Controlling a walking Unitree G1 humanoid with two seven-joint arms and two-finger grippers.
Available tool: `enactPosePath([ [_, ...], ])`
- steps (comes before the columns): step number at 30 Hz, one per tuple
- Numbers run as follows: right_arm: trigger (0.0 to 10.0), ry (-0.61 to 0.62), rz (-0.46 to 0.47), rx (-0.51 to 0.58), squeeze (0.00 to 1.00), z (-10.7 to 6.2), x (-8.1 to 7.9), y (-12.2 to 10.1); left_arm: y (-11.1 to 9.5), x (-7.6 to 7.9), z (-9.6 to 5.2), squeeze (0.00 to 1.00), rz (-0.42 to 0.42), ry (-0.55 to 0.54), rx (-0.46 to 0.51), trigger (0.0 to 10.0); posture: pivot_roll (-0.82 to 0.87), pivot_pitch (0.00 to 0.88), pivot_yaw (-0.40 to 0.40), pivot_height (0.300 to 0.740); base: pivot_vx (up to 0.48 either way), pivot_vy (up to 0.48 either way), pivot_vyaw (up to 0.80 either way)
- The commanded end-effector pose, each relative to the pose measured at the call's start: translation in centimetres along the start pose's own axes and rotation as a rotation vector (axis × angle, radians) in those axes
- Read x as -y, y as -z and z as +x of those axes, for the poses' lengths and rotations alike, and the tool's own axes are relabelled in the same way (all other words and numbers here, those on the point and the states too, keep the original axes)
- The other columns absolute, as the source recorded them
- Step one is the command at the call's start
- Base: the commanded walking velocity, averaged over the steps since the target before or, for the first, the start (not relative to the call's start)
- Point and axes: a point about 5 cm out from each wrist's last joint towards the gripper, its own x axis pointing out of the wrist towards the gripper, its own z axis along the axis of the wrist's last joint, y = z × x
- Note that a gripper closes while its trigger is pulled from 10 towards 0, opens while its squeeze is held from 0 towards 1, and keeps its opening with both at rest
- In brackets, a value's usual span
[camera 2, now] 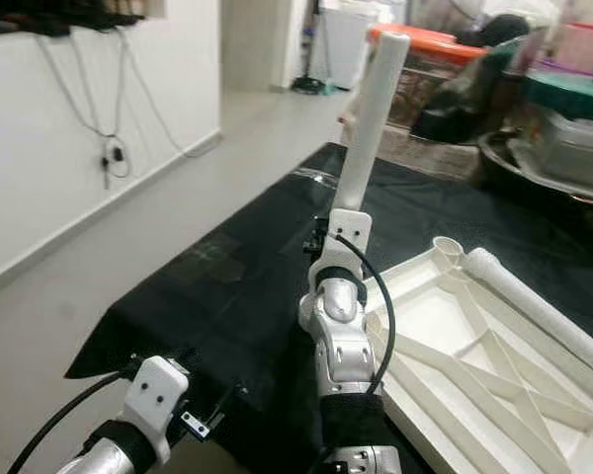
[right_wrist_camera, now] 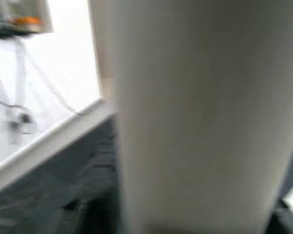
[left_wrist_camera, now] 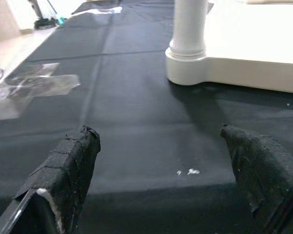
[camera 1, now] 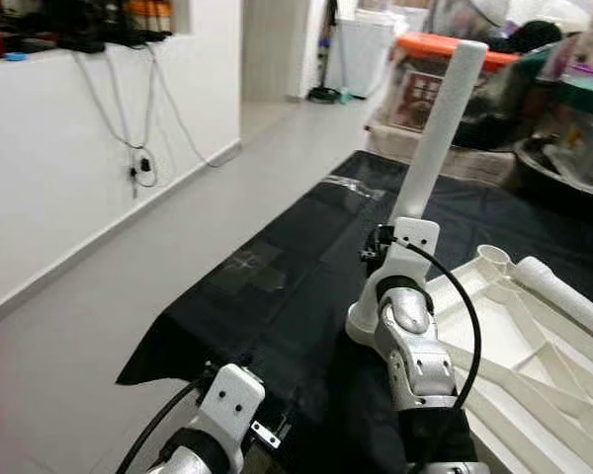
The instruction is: Building children table
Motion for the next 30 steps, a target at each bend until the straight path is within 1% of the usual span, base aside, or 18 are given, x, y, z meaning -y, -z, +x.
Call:
enactPosePath([
  [1,10.0,-0.174,0.175,-0.075,1.00,-1.4,-4.2,2.2,0.4,0.2,-0.1,0.00,-0.017,0.004,-0.016,10.0,0.22,0.000,-0.115,0.740,0.000,0.000,0.00],
  [3,10.0,-0.213,0.194,-0.079,1.00,-1.4,-4.5,2.3,0.4,0.2,-0.1,0.00,-0.018,0.004,-0.016,10.0,0.22,0.000,-0.115,0.740,0.000,0.000,0.00],
  [4,10.0,-0.277,0.205,-0.087,0.89,-1.2,-4.8,2.3,0.4,0.2,0.0,0.00,-0.018,0.004,-0.016,10.0,0.23,0.000,-0.116,0.740,0.000,0.000,0.00],
  [5,10.0,-0.308,0.211,-0.098,0.89,-1.3,-4.9,2.3,0.4,0.2,0.0,0.00,-0.018,0.003,-0.016,10.0,0.23,0.000,-0.116,0.740,0.000,0.000,0.00],
  [6,10.0,-0.357,0.230,-0.109,0.00,-1.1,-4.9,2.3,0.4,0.2,0.0,0.00,-0.018,0.003,-0.015,10.0,0.23,0.000,-0.116,0.740,0.000,0.000,0.00],
  [8,10.0,-0.388,0.244,-0.118,0.00,-1.1,-4.9,2.2,0.4,0.2,0.0,0.00,-0.017,0.004,-0.015,10.0,0.23,0.000,-0.116,0.740,0.000,0.000,0.00],
  [9,10.0,-0.450,0.249,-0.146,0.00,-0.9,-4.8,2.3,0.4,0.2,0.0,0.00,-0.017,0.004,-0.015,10.0,0.23,0.000,-0.115,0.740,0.000,0.000,0.00],
  [12,10.0,-0.729,0.255,-0.210,0.00,0.1,-3.8,1.9,0.4,0.1,0.0,0.00,-0.017,0.004,-0.015,10.0,0.22,0.000,-0.114,0.740,0.000,0.000,0.00],
  [13,10.0,-0.729,0.255,-0.210,0.00,0.1,-3.8,1.9,0.4,0.1,0.0,0.00,-0.017,0.004,-0.015,10.0,0.22,0.000,-0.114,0.740,0.000,0.000,0.00],
  [15,10.0,-0.948,0.217,-0.221,0.00,0.4,-3.5,1.3,0.4,0.1,0.0,0.00,-0.016,0.005,-0.015,10.0,0.22,0.000,-0.114,0.740,0.000,0.000,0.00],
  [16,10.0,-0.948,0.217,-0.221,0.00,0.4,-3.5,1.3,0.4,0.1,0.0,0.00,-0.016,0.005,-0.015,10.0,0.22,0.000,-0.114,0.740,0.000,0.000,0.00],
  [18,10.0,-1.125,0.195,-0.239,0.00,0.7,-3.6,0.7,0.4,0.2,0.0,0.00,-0.016,0.006,-0.014,10.0,0.24,0.000,-0.122,0.740,0.000,0.000,0.00],
  [19,10.0,-1.125,0.195,-0.239,0.00,0.7,-3.6,0.7,0.4,0.2,0.0,0.00,-0.016,0.006,-0.014,10.0,0.24,0.000,-0.122,0.740,0.000,0.000,0.00],
  [23,10.0,-1.252,0.180,-0.253,0.00,0.9,-4.0,0.3,0.4,0.2,0.0,0.00,-0.016,0.004,-0.015,10.0,0.24,0.000,-0.122,0.740,0.000,0.000,0.00],
  [24,10.0,-1.327,0.162,-0.266,0.00,0.8,-4.4,0.3,0.4,0.2,0.0,0.00,-0.016,0.003,-0.015,10.0,0.24,0.000,-0.126,0.740,0.000,0.000,0.00],
  [25,10.0,-1.327,0.162,-0.266,0.00,0.8,-4.4,0.3,0.4,0.2,0.0,0.00,-0.016,0.003,-0.015,10.0,0.24,0.000,-0.126,0.740,0.000,0.000,0.00],
  [27,10.0,-1.449,0.167,-0.286,0.00,0.5,-5.3,0.3,0.4,0.2,0.0,0.00,-0.016,0.002,-0.015,10.0,0.25,0.000,-0.127,0.740,0.000,0.000,0.00],
  [30,10.0,-1.498,0.175,-0.289,0.00,0.4,-5.7,0.2,0.3,0.2,-0.1,0.00,-0.016,0.002,-0.014,10.0,0.25,0.000,-0.127,0.740,0.000,0.000,0.00],
])
